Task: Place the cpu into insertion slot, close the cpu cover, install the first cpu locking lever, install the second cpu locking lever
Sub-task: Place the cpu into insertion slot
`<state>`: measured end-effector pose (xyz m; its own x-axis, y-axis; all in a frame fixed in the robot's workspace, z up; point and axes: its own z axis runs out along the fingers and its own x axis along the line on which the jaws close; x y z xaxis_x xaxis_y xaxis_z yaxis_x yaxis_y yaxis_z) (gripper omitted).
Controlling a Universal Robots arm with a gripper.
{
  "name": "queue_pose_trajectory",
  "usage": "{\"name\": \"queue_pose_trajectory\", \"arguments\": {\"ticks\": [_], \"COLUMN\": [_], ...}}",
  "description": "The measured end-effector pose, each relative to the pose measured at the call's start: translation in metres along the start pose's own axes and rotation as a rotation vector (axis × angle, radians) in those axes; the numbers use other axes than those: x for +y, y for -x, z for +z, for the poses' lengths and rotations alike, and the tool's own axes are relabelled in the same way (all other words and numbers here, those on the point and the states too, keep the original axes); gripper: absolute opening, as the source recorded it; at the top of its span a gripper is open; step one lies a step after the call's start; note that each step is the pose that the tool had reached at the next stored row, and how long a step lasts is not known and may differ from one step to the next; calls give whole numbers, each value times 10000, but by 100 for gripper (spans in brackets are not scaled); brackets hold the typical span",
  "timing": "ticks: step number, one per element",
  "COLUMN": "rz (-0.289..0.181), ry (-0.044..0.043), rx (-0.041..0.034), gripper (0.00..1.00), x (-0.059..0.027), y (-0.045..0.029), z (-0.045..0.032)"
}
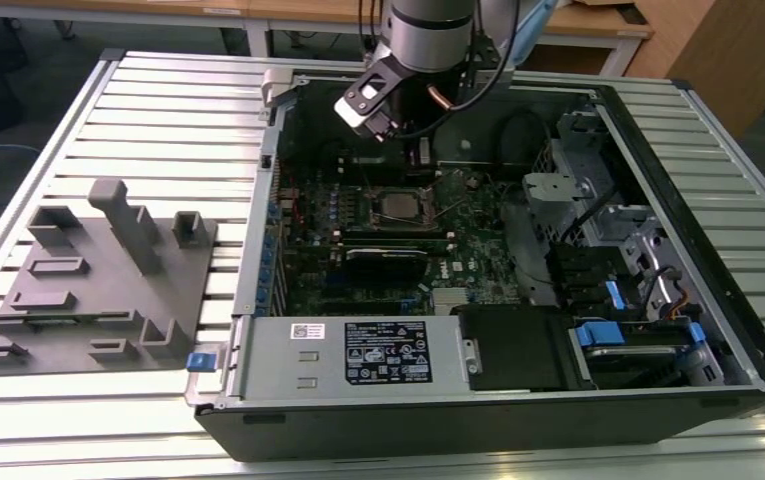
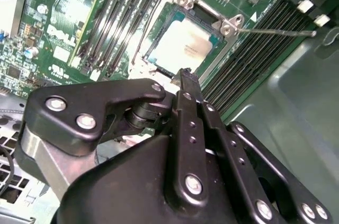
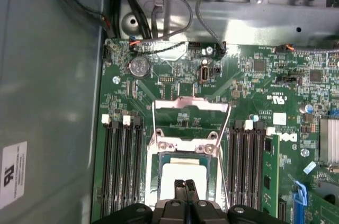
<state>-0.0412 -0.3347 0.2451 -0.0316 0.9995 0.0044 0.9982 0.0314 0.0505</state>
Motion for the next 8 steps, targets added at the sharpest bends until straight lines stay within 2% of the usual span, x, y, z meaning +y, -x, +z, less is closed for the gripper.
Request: {"name": "queue_pose_trajectory", "arguments": {"ticks": [4, 8], "rz": [1, 0], "ry": [17, 16], "rx": [2, 0], "gripper": [10, 10], "x": [-74, -79], "y": [0, 0], "z": [5, 5]}}
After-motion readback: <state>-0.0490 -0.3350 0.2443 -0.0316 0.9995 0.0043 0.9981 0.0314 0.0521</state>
